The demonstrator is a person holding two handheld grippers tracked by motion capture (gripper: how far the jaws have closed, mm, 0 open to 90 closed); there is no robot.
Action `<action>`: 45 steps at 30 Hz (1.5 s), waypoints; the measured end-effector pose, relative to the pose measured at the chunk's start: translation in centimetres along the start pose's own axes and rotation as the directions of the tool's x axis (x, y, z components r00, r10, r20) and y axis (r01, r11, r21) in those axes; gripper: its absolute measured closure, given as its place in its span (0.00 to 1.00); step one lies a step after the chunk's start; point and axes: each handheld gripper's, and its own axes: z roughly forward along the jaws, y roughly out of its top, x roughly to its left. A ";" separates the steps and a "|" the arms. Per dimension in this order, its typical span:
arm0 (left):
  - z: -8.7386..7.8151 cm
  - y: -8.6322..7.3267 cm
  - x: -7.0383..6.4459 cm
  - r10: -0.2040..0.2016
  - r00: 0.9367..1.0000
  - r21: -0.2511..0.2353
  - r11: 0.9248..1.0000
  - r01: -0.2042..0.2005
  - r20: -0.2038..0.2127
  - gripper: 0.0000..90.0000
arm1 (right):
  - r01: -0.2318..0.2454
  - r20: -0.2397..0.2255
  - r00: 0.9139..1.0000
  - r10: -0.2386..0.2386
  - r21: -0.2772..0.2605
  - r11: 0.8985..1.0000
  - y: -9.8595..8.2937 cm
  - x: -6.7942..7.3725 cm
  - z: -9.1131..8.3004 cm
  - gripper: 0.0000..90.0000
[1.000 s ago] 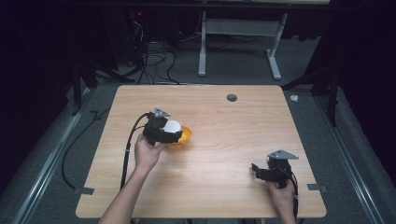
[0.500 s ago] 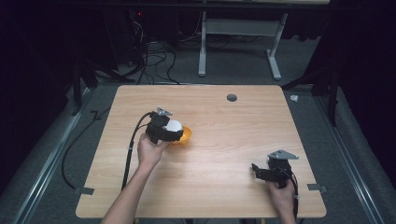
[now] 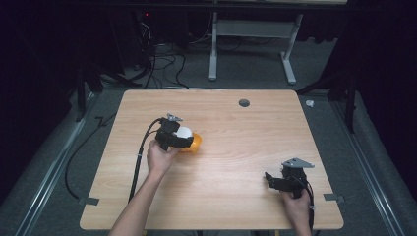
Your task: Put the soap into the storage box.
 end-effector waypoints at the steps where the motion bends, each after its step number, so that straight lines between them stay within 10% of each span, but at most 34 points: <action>1: 0.2 0.0 0.0 0.000 1.000 0.003 1.000 0.000 -0.002 0.27 | 0.000 0.000 1.000 0.000 0.000 1.000 0.0 0.0 0.0 0.22; 45: 2.3 -0.7 0.3 -0.003 1.000 0.068 0.998 0.005 -0.026 0.27 | 0.002 0.001 1.000 -0.002 -0.001 1.000 0.0 0.0 0.1 0.22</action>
